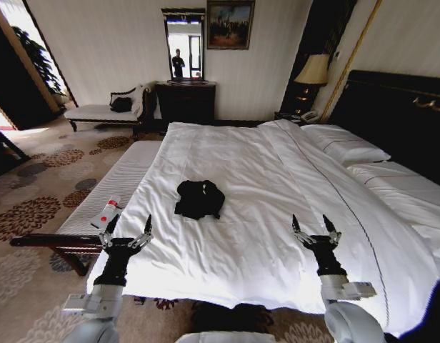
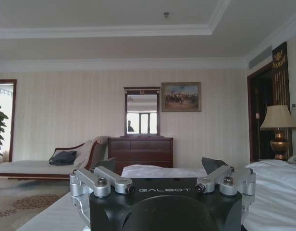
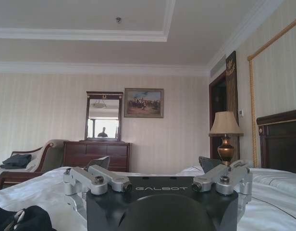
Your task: Fold the clothes on the bed.
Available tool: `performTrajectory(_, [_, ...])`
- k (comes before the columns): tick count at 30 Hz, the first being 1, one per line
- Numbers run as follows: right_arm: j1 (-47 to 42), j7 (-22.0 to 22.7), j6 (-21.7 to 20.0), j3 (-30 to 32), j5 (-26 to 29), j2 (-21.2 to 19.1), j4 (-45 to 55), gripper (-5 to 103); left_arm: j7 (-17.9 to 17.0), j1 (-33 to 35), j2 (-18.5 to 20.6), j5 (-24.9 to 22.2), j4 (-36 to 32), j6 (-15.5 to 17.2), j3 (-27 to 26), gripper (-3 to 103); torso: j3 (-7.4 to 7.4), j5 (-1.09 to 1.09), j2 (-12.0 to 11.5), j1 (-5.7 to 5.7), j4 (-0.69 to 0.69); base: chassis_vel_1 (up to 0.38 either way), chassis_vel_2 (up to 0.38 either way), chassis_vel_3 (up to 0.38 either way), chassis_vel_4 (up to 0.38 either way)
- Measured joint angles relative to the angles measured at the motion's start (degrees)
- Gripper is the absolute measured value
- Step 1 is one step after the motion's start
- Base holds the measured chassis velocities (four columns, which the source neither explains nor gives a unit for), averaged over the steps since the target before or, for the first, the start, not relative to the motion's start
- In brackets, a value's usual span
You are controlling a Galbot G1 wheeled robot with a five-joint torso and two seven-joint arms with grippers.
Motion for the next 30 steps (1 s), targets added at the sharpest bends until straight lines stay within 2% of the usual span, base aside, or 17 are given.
performTrajectory(30, [0.8,0.0,-0.1,0.9,-0.1,0.1,-0.7,100,-1.1,-1.0,-0.4,-0.2,0.2,0.3,0.3,100,0.01,0.0,0.0,0.0,0.0,0.0,0.0,0.0,0.0])
